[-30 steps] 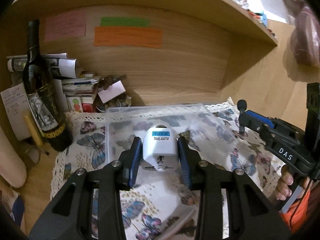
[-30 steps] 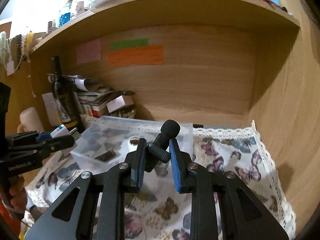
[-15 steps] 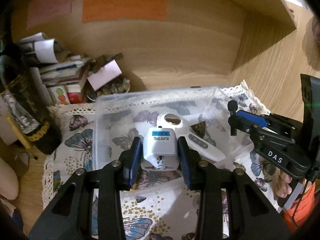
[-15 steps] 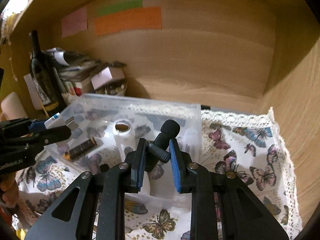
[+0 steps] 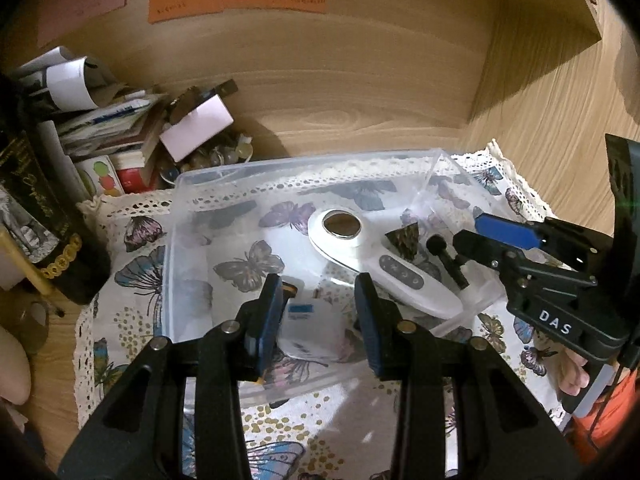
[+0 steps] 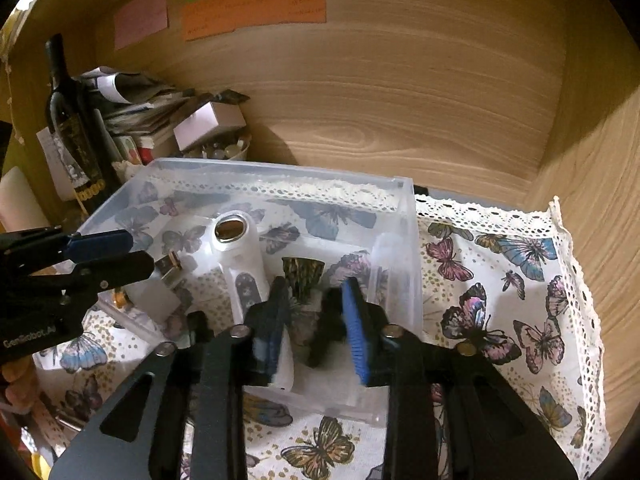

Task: Organize rigid objects
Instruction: 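Place the adapter and microphone into the clear box and open both tools, then grasp the metal cylinder with the left tool while the right tool grasps the keys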

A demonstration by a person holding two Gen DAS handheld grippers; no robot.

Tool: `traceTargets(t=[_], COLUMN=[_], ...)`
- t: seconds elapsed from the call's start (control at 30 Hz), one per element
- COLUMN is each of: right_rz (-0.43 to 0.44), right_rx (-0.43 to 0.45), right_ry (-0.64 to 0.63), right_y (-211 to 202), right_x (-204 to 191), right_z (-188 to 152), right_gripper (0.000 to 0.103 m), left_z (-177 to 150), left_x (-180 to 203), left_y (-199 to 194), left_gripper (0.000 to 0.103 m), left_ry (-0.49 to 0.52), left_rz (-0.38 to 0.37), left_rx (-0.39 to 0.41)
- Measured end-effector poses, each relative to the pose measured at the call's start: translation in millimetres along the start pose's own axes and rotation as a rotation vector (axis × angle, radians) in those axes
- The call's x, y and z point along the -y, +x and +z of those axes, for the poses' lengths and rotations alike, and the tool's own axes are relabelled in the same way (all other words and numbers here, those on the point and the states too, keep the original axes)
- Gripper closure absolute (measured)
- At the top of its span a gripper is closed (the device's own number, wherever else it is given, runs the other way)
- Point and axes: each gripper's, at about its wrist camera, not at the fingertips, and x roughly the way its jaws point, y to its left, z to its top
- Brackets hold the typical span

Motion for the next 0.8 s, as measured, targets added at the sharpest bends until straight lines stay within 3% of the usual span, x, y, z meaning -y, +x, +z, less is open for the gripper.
traceTargets(t=[0.43, 0.63, 0.8], right_rz=[0.043, 0.053, 0.063], right_rx=[0.128, 0.149, 0.128], right_ry=[0.013, 0.005, 0.026], right_y=[-57, -76, -79], right_x=[-10, -18, -18], right_z=[-1, -15, -30], right_gripper=[0.05, 0.043, 0.038], left_z=[-16, -42, -66], left_x=[4, 11, 20], left_y=[-62, -75, -73], left_gripper=[0.056, 0.056, 0.056], left_ry=[0.035, 0.064, 0.082], left_rz=[0.019, 0.005, -0.035], left_rx=[0.104, 0.085, 0.021])
